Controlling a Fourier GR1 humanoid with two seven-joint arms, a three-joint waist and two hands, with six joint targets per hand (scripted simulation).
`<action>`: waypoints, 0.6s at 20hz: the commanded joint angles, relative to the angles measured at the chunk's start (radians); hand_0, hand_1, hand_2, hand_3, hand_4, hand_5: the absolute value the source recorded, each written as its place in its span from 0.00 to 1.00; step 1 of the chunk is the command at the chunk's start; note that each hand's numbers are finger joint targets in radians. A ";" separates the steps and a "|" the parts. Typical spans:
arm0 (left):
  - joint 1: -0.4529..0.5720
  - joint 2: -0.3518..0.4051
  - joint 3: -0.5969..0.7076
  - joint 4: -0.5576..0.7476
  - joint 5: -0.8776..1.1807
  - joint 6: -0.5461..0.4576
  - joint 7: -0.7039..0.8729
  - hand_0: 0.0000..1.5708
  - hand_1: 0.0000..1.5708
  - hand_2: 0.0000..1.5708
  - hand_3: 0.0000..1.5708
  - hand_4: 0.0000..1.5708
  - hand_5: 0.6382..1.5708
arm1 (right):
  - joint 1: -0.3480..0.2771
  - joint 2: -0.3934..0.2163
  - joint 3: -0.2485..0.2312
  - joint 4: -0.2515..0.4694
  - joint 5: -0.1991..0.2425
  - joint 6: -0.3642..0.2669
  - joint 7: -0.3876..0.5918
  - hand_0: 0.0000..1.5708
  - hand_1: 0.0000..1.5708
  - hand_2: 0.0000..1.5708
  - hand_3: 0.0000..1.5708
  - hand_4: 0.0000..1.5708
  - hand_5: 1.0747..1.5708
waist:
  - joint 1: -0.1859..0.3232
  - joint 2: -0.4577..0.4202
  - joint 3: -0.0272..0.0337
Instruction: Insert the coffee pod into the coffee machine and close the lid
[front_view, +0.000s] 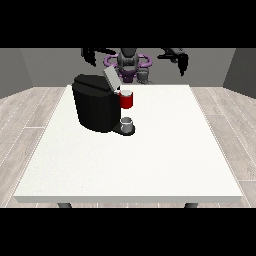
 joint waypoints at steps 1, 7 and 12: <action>0.039 0.019 -0.001 -0.104 0.046 0.018 0.068 0.00 0.00 0.00 0.00 0.00 1.00 | -0.023 0.020 -0.009 0.031 -0.026 0.025 -0.019 0.00 0.00 0.00 0.00 0.00 1.00 | -0.036 0.037 -0.0002; 0.060 0.040 -0.044 -0.197 0.064 0.023 0.089 0.00 0.00 0.00 0.00 0.00 1.00 | -0.101 -0.002 -0.039 0.164 0.003 0.024 -0.084 0.00 0.00 0.00 0.00 0.00 1.00 | -0.007 0.113 -0.0001; 0.109 0.059 -0.049 -0.222 0.080 0.028 0.036 0.00 0.00 0.00 0.00 0.00 1.00 | -0.173 -0.015 -0.044 0.220 0.007 0.046 -0.080 0.00 0.00 0.00 0.00 0.00 1.00 | -0.027 0.154 -0.0003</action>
